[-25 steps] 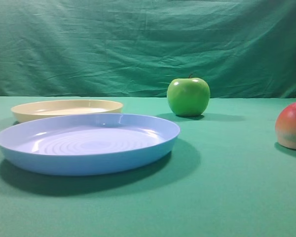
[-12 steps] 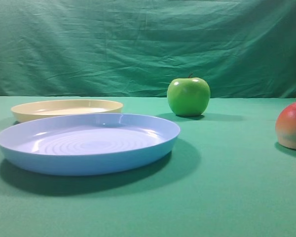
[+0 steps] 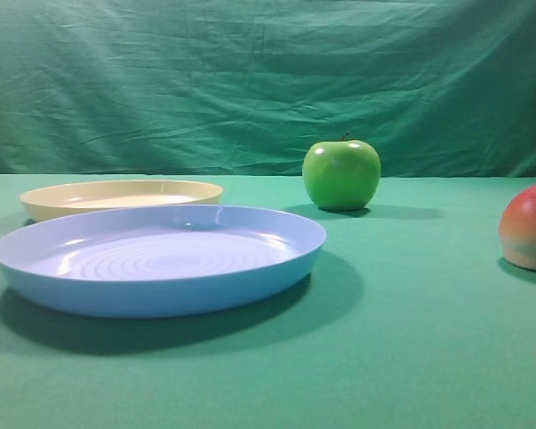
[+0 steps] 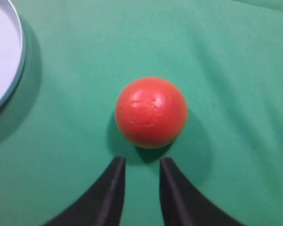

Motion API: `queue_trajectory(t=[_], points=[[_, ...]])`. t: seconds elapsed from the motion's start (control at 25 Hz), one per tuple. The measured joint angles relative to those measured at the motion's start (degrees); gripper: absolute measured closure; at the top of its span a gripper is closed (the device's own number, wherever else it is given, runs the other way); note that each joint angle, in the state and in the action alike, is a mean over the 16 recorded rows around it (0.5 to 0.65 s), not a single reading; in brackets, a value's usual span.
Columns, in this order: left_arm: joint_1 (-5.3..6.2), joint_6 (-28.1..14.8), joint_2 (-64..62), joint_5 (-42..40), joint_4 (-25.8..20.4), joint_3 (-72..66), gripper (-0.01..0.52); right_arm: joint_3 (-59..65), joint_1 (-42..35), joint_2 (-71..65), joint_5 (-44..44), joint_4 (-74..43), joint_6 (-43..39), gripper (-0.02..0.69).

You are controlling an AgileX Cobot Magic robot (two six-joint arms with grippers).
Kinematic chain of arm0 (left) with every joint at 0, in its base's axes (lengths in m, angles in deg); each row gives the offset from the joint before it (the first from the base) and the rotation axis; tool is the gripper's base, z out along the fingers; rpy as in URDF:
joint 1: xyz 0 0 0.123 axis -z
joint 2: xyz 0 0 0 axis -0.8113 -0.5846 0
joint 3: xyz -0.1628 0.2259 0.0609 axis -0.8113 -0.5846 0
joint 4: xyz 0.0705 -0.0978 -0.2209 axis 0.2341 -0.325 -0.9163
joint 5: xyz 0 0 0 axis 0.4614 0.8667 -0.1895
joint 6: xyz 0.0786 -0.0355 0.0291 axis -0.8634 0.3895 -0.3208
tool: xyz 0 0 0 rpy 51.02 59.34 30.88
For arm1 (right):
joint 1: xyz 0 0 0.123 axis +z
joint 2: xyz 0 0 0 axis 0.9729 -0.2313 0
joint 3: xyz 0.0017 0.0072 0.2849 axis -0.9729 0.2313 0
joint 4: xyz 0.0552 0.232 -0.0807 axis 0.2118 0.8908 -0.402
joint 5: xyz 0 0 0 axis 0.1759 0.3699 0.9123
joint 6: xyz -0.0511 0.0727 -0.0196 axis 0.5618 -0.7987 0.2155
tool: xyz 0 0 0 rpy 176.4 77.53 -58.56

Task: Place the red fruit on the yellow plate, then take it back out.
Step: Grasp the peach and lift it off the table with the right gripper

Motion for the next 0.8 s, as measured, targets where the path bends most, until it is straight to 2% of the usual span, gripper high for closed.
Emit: queue_trajectory(t=[0.2, 0.36, 0.48, 0.8], points=[[0.0, 0.0, 0.0, 0.0, 0.0, 0.0, 0.514, -2.15, 0.01, -5.48, 0.22, 0.01, 2.93, 0.132], [0.0, 0.0, 0.0, 0.0, 0.0, 0.0, 0.514, -3.88, 0.02, -9.85, 0.82, 0.02, 3.9, 0.042], [0.0, 0.0, 0.0, 0.0, 0.0, 0.0, 0.514, -5.11, 0.02, -13.25, 1.4, 0.1, 4.1, 0.02], [0.0, 0.0, 0.0, 0.0, 0.0, 0.0, 0.514, -7.55, 0.59, -21.54, 3.06, 0.38, 4.49, 0.024]])
